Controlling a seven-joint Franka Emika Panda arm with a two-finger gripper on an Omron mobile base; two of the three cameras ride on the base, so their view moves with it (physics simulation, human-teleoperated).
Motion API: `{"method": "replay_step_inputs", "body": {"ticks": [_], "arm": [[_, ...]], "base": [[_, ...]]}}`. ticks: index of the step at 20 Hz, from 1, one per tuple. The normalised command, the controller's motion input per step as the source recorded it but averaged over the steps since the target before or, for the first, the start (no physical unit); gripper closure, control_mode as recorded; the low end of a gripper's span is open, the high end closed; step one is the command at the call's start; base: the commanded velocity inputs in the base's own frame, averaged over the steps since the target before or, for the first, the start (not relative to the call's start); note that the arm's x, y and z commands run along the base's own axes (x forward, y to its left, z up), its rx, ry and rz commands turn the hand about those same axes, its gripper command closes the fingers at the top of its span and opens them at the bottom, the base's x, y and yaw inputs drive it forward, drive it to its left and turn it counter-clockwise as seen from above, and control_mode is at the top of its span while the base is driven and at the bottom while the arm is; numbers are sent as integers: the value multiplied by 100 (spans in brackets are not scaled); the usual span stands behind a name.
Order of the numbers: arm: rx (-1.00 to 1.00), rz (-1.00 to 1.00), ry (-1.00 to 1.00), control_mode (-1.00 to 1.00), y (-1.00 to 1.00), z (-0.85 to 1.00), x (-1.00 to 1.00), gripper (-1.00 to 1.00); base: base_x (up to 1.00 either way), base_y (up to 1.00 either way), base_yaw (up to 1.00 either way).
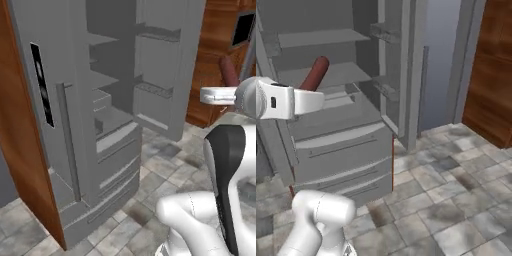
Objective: Move the hot dog bun to the plate on the dining table and place the condiment next to that plate. Then navigate to the fridge and take the sausage and place it on the plate as well.
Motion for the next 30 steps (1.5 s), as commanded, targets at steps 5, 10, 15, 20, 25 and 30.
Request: {"method": "replay_step_inputs", "body": {"ticks": [5, 10, 15, 20, 25, 30], "arm": [[0, 0, 0, 100, 0, 0, 0, 100], [0, 0, 0, 100, 0, 0, 0, 100], [0, 0, 0, 100, 0, 0, 0, 100], [0, 0, 0, 100, 0, 0, 0, 100], [0, 0, 0, 100, 0, 0, 0, 100], [0, 0, 0, 100, 0, 0, 0, 100]], "base": [[-61, 16, -84], [-59, 9, -83], [-51, -34, -67], [-16, -98, -46], [0, -100, -25], [0, -100, -21]]}}
